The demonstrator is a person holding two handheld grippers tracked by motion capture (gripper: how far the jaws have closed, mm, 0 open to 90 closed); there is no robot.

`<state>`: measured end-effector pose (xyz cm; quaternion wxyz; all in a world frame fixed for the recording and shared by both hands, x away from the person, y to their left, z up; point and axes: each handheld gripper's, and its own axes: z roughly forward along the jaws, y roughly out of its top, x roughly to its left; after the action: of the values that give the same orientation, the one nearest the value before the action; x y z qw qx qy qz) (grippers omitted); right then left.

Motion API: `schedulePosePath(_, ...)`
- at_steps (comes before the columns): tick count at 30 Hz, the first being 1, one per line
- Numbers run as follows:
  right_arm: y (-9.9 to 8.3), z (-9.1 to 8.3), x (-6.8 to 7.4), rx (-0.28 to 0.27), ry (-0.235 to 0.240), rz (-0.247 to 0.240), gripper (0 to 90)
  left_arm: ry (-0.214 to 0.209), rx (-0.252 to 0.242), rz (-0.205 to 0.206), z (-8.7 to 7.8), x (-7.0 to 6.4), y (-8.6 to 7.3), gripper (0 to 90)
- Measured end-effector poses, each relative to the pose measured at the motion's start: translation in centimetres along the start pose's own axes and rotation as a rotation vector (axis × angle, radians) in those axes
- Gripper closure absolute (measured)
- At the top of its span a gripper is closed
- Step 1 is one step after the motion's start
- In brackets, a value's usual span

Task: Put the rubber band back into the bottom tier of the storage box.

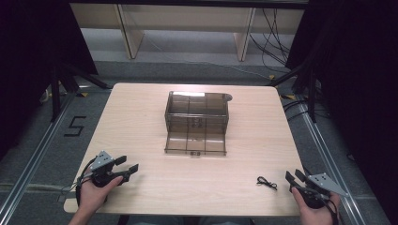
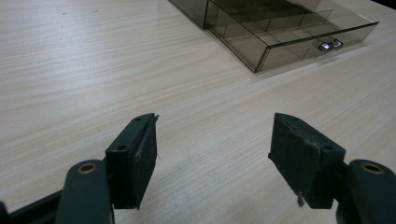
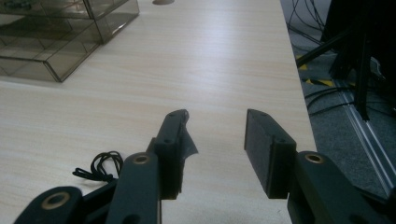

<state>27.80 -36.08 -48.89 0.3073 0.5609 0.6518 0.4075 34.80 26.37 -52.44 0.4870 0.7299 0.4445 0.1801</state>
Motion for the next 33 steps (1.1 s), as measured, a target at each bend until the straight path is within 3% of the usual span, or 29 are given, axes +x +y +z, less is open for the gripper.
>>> schedulePosePath(1, 0.1, 0.1, -0.1, 0.015, 0.009, -0.022, 60.1, 0.000, 0.000, 0.000, 0.0, 0.0, 0.0, 31.4)
schedulePosePath(5, 0.4, 0.2, 0.2, 0.052, 0.017, -0.020, 60.1, 0.002, 0.002, 0.000, 0.0, 0.0, 0.0, 31.4)
schedulePosePath(6, 0.6, 0.4, 0.0, 0.070, 0.027, -0.060, 60.1, -0.004, -0.004, 0.000, 0.0, 0.0, 0.0, 31.4)
schedulePosePath(7, 0.9, 0.3, 0.4, 0.117, 0.036, -0.047, 59.9, -0.008, -0.005, 0.003, 0.0, 0.0, 0.0, 31.4)
schedulePosePath(8, 1.1, 0.5, 0.2, 0.132, 0.046, -0.100, 59.8, -0.008, -0.005, 0.003, 0.0, 0.0, 0.0, 31.4)
schedulePosePath(9, 1.1, 0.5, 0.2, 0.132, 0.046, -0.100, 59.8, -0.008, -0.005, 0.004, 0.0, 0.0, 0.0, 31.4)
schedulePosePath(10, 1.2, 0.4, 0.6, 0.164, 0.043, -0.063, 59.6, -0.001, -0.001, 0.004, 0.0, 0.0, 0.0, 31.4)
schedulePosePath(11, 1.6, 0.6, 0.3, 0.192, 0.068, -0.144, 58.9, -0.003, -0.002, 0.003, 0.0, 0.0, 0.0, 31.4)
schedulePosePath(12, 1.6, 0.6, 0.3, 0.192, 0.068, -0.144, 58.9, -0.001, 0.001, 0.003, 0.0, 0.0, 0.0, 31.4)
schedulePosePath(13, 2.2, 0.7, 0.4, 0.247, 0.076, -0.178, 57.3, -0.003, 0.001, 0.004, 0.0, 0.0, 0.0, 31.4)
schedulePosePath(14, 2.4, 0.6, 0.6, 0.284, 0.073, -0.167, 56.7, -0.003, 0.002, 0.004, 0.0, 0.0, 0.0, 31.4)
schedulePosePath(15, 2.4, 0.6, 0.6, 0.284, 0.073, -0.167, 56.7, -0.003, 0.002, 0.004, 0.0, 0.0, 0.0, 31.3)
schedulePosePath(16, 2.8, 0.8, 0.7, 0.342, 0.086, -0.194, 54.9, -0.003, 0.001, 0.005, 0.0, 0.0, 0.0, 31.3)
schedulePosePath(17, 2.8, 0.8, 0.7, 0.342, 0.086, -0.194, 54.9, -0.003, 0.001, 0.005, 0.0, 0.0, 0.0, 31.3)
schedulePosePath(18, 3.2, 1.1, 0.5, 0.365, 0.102, -0.274, 55.1, -0.006, 0.002, 0.006, 0.0, 0.0, 0.0, 31.3)
schedulePosePath(19, 3.5, 1.0, 0.7, 0.418, 0.100, -0.256, 54.9, -0.007, 0.001, 0.001, 0.0, 0.0, 0.0, 31.3)
schedulePosePath(20, 3.7, 1.1, 0.7, 0.444, 0.114, -0.282, 54.6, -0.009, 0.000, 0.000, 0.0, 0.0, 0.0, 31.3)
schedulePosePath(22, 3.9, 1.2, 0.8, 0.464, 0.120, -0.295, 54.5, -0.007, 0.001, -0.003, 0.0, 0.0, 0.0, 31.3)
schedulePosePath(24, 4.3, 1.4, 1.0, 0.525, 0.129, -0.331, 54.5, -0.009, 0.003, 0.006, 0.0, 0.0, 0.0, 31.3)
schedulePosePath(25, 4.7, 1.6, 1.0, 0.559, 0.131, -0.373, 55.4, -0.009, 0.002, 0.006, 0.0, 0.0, 0.0, 31.3)
schedulePosePath(26, 4.7, 1.6, 1.0, 0.559, 0.131, -0.373, 55.4, -0.012, 0.001, 0.001, 0.0, 0.0, 0.0, 31.3)
schedulePosePath(27, 5.1, 1.7, 1.1, 0.606, 0.141, -0.382, 56.8, -0.012, -0.001, -0.005, 0.0, 0.0, 0.0, 31.2)
schedulePosePath(28, 5.1, 1.7, 1.1, 0.606, 0.141, -0.382, 56.8, -0.011, -0.001, -0.004, 0.0, -0.1, 0.0, 31.2)
schedulePosePath(33, 6.0, 1.9, 1.6, 0.710, 0.164, -0.413, 59.8, -0.011, 0.001, 0.008, 0.0, 0.0, 0.0, 31.3)
